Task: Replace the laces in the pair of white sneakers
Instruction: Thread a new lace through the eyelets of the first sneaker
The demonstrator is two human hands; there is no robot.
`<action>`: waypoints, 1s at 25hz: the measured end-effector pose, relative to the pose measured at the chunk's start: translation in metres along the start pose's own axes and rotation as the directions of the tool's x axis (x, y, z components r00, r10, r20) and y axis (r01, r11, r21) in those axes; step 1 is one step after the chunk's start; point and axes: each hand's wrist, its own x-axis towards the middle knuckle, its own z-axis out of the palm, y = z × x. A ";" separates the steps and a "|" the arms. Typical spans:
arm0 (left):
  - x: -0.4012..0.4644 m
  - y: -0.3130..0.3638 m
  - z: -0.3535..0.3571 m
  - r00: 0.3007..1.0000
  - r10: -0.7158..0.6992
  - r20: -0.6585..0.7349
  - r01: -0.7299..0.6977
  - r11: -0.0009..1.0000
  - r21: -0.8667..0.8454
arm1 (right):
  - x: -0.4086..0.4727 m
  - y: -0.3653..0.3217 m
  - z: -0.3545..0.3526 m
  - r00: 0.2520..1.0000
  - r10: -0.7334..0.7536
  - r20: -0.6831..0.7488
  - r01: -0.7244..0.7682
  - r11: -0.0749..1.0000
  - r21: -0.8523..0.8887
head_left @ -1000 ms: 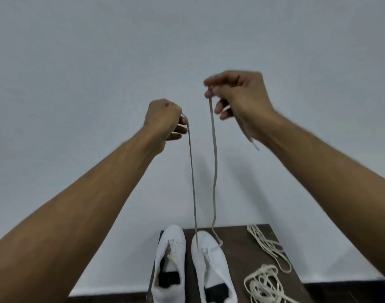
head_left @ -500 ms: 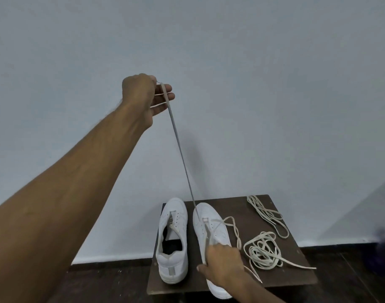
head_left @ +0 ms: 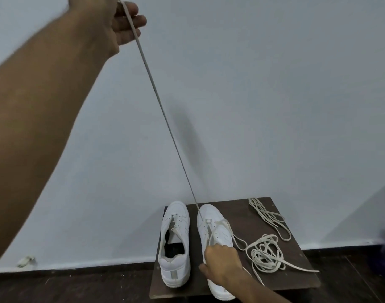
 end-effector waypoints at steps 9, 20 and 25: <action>-0.011 0.009 0.024 0.992 0.119 0.038 -0.124 0.927 0.354 | -0.009 0.030 -0.238 0.980 0.064 -0.187 0.173 0.179 0.968; -0.029 0.018 0.050 0.971 0.119 0.208 -0.185 0.924 0.335 | -0.073 -0.009 -0.440 0.825 0.061 -0.562 0.533 0.244 0.810; -0.031 0.020 0.052 0.958 0.170 0.231 -0.248 0.894 0.374 | -0.079 -0.013 -0.449 0.843 -0.013 -0.538 0.511 0.332 0.793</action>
